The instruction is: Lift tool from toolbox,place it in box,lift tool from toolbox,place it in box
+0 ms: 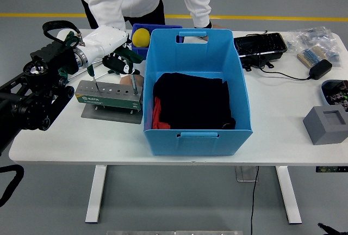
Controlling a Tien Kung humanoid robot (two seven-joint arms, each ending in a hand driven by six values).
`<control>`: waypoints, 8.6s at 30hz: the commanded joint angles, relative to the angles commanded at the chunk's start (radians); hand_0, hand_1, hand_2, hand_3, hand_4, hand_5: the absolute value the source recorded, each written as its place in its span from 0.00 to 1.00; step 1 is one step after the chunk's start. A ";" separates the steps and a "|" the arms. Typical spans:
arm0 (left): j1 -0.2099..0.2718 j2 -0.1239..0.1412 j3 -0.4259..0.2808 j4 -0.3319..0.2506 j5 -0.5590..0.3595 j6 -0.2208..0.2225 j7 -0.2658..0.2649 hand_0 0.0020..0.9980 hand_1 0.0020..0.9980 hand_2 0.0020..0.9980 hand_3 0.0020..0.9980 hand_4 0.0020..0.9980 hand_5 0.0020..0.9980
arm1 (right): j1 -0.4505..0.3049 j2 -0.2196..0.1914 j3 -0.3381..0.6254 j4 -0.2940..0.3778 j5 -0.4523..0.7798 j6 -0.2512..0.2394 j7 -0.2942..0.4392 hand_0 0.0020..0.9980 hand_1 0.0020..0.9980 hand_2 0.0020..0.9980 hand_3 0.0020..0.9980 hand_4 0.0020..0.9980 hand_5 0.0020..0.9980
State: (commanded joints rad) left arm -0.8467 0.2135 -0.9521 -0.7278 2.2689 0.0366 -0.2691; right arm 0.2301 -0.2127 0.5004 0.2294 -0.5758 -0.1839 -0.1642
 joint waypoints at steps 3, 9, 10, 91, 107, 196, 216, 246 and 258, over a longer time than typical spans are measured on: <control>0.001 -0.001 0.003 0.005 0.000 0.012 0.003 0.25 0.11 0.13 0.18 1.00 0.60 | 0.001 -0.001 -0.002 0.000 0.004 -0.001 0.001 0.62 0.60 0.67 0.55 0.78 0.66; -0.002 -0.008 0.005 0.011 0.000 0.025 0.013 0.22 0.08 0.11 0.15 1.00 0.61 | 0.005 -0.002 -0.002 0.001 0.001 0.000 0.000 0.62 0.60 0.67 0.55 0.78 0.66; -0.002 -0.008 0.005 0.013 0.000 0.028 0.014 0.22 0.08 0.11 0.15 1.00 0.61 | 0.005 -0.002 -0.001 0.001 0.000 0.000 0.000 0.62 0.60 0.67 0.55 0.78 0.66; -0.199 0.126 0.067 -0.228 -0.256 0.030 -0.035 0.17 0.00 0.03 0.03 0.71 0.57 | -0.020 -0.001 0.014 -0.004 -0.016 0.004 0.001 0.62 0.60 0.67 0.55 0.78 0.66; -0.195 0.014 0.229 -0.316 -0.370 0.025 -0.011 0.17 0.00 0.03 0.03 0.68 0.54 | -0.015 -0.002 0.014 -0.003 -0.019 0.005 -0.001 0.62 0.60 0.67 0.55 0.78 0.66; 0.215 0.119 -0.161 -0.223 -0.050 -0.009 -0.029 0.76 0.65 0.66 0.59 0.90 0.77 | -0.013 -0.001 0.021 -0.006 -0.023 0.001 0.003 0.62 0.60 0.67 0.54 0.78 0.65; -0.033 0.229 0.416 -0.019 -0.120 0.053 -0.126 0.79 0.67 0.65 0.55 0.89 0.76 | -0.019 -0.001 0.032 -0.003 -0.040 0.002 -0.005 0.62 0.60 0.67 0.54 0.78 0.65; -0.134 0.219 0.572 0.101 -0.134 0.074 -0.112 0.79 0.54 0.45 0.32 0.90 0.73 | -0.015 -0.003 0.024 -0.002 -0.028 0.000 -0.004 0.62 0.60 0.67 0.54 0.78 0.65; -0.138 0.211 0.587 0.105 -0.141 0.086 -0.119 0.74 0.36 0.30 0.20 0.89 0.74 | -0.012 -0.005 0.019 -0.001 -0.022 0.001 -0.003 0.62 0.60 0.67 0.54 0.78 0.65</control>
State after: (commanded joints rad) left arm -0.9847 0.4248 -0.3647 -0.6225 2.1275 0.1229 -0.3877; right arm 0.2184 -0.2172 0.5196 0.2282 -0.5982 -0.1831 -0.1670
